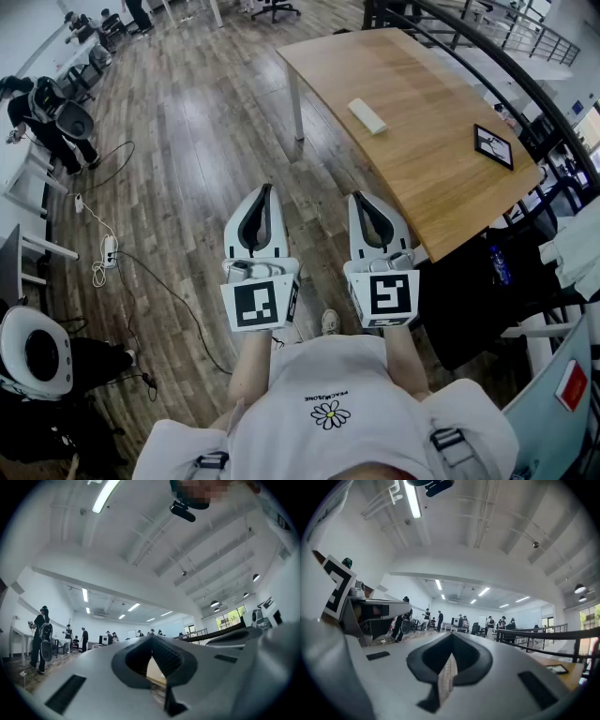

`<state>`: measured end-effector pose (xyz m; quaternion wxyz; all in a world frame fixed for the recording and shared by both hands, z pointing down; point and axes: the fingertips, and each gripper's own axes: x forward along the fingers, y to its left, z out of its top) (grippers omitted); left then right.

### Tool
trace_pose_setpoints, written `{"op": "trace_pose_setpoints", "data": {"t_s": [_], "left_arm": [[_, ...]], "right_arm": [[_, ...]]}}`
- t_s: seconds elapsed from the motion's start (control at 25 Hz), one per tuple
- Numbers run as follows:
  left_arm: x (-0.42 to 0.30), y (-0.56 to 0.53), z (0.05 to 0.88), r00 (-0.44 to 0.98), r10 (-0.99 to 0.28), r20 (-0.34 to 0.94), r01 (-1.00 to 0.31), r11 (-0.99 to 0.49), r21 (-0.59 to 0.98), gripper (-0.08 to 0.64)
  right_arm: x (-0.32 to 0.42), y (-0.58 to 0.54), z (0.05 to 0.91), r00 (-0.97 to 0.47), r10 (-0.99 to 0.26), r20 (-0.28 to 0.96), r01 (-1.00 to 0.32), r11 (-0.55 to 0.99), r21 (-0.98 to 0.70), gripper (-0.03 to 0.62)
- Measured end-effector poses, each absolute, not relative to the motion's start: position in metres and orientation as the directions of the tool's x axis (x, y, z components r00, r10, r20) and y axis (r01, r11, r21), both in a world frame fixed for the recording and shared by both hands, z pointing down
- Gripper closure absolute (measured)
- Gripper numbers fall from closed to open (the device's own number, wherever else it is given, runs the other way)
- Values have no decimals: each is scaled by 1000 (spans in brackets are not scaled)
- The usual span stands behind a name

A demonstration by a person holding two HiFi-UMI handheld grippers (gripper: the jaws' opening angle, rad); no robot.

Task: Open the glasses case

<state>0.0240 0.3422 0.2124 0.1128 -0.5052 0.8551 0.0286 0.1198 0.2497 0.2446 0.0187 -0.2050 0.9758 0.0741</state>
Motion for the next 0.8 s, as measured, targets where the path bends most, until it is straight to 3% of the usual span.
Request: {"op": "trace_pose_setpoints", "data": {"t_s": [0.8], "left_arm": [[22, 307, 235, -467, -864, -188, -875, 483, -43, 543]], "right_arm": [[109, 236, 283, -961, -275, 29, -265, 948, 178, 584]]}}
